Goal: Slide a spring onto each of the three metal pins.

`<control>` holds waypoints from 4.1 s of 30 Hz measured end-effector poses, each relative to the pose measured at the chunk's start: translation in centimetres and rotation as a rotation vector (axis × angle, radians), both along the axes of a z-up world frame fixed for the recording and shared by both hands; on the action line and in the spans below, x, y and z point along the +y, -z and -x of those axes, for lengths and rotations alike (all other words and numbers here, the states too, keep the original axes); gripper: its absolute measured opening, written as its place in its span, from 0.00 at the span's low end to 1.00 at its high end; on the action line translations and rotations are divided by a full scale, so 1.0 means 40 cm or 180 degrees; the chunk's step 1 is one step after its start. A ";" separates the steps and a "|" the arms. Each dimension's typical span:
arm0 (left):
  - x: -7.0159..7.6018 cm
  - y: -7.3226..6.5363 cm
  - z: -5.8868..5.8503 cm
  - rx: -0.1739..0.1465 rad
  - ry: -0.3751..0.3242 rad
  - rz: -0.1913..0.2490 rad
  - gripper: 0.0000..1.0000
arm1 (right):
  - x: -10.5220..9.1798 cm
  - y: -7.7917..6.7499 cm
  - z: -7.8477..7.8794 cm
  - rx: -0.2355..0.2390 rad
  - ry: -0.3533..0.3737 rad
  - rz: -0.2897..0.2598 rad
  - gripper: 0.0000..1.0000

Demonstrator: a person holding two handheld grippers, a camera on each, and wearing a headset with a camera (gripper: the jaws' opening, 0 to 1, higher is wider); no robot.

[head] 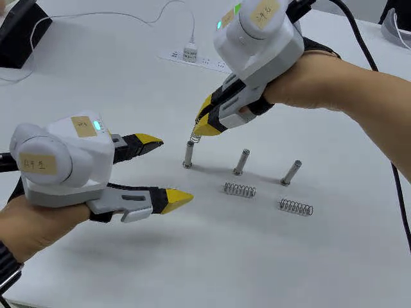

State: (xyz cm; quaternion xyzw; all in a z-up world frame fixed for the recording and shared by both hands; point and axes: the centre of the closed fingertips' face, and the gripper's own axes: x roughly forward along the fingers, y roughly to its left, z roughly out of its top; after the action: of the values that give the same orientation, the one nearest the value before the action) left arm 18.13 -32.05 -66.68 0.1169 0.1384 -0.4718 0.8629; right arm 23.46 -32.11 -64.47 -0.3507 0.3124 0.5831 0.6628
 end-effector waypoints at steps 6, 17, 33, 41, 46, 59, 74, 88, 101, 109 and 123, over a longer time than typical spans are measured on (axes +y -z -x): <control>0.004 0.009 0.003 0.0026 -0.0003 -0.0019 0.62 | 0.012 0.021 -0.002 0.0019 -0.0026 0.0099 0.12; 0.009 0.018 0.003 0.0068 -0.0012 -0.0026 0.61 | 0.012 0.020 -0.003 0.0026 -0.0006 0.0237 0.12; 0.010 0.019 0.001 0.0078 -0.0001 -0.0036 0.61 | 0.012 0.070 -0.002 0.0076 -0.0010 0.0418 0.12; 0.008 0.023 0.001 0.0090 -0.0007 -0.0035 0.61 | 0.009 0.115 -0.006 0.0136 0.0039 0.0493 0.12; 0.005 0.022 -0.001 0.0087 0.0000 -0.0030 0.61 | 0.011 0.145 -0.003 0.0177 0.0054 0.0530 0.12; 0.007 0.022 -0.007 0.0095 -0.0014 -0.0035 0.61 | 0.013 0.171 0.006 0.0220 0.0085 0.0563 0.12; 0.007 0.023 -0.010 0.0087 -0.0013 -0.0038 0.61 | -0.002 0.134 0.018 0.0152 0.0057 0.0423 0.21; 0.001 0.019 -0.006 0.0073 0.0030 -0.0055 0.61 | -0.065 0.082 0.029 0.0000 0.0171 0.0311 0.24; -0.004 0.014 -0.005 0.0052 0.0029 -0.0057 0.60 | -0.117 0.080 0.065 -0.0020 0.0260 0.0199 0.24; -0.006 0.012 0.002 0.0053 0.0035 -0.0055 0.60 | -0.162 0.093 0.094 0.0010 0.0348 0.0217 0.24; -0.020 0.022 0.028 0.0098 0.0112 -0.0090 0.59 | -0.259 0.166 0.121 0.0127 0.0550 0.0363 0.22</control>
State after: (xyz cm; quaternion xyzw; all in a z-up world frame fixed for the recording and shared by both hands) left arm 17.03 -32.84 -67.55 0.1243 0.1562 -0.4866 0.8505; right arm 18.63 -42.47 -71.09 -0.3479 0.3873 0.5120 0.6833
